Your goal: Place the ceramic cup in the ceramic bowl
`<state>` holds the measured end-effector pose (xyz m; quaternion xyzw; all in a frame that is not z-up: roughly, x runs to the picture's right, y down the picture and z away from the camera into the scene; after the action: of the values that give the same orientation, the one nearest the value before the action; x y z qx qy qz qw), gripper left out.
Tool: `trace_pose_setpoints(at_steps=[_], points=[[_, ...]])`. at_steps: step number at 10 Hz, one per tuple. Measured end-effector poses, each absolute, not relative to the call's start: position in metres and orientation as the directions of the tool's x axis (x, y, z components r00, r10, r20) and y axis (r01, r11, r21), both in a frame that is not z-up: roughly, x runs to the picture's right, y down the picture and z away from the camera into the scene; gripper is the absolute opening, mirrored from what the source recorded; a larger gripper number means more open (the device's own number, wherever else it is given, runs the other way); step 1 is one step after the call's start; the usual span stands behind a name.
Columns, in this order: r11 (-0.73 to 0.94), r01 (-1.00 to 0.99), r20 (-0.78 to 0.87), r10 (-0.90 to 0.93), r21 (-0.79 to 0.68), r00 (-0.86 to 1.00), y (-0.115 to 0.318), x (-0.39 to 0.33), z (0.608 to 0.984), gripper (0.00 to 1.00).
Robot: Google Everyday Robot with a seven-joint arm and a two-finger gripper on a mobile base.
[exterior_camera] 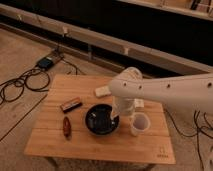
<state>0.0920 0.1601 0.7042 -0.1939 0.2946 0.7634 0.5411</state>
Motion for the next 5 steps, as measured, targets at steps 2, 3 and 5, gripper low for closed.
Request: trace_pose_setpoints(at_steps=[2, 3, 5], points=[[-0.255, -0.931, -0.617, 0.698, 0.26, -0.363, 0.17, 0.113, 0.71, 0.65], [-0.254, -0.931, -0.62, 0.696, 0.261, -0.363, 0.174, 0.121, 0.718, 0.65], [-0.245, -0.935, -0.625, 0.696, 0.255, -0.353, 0.179, 0.132, 0.739, 0.65]])
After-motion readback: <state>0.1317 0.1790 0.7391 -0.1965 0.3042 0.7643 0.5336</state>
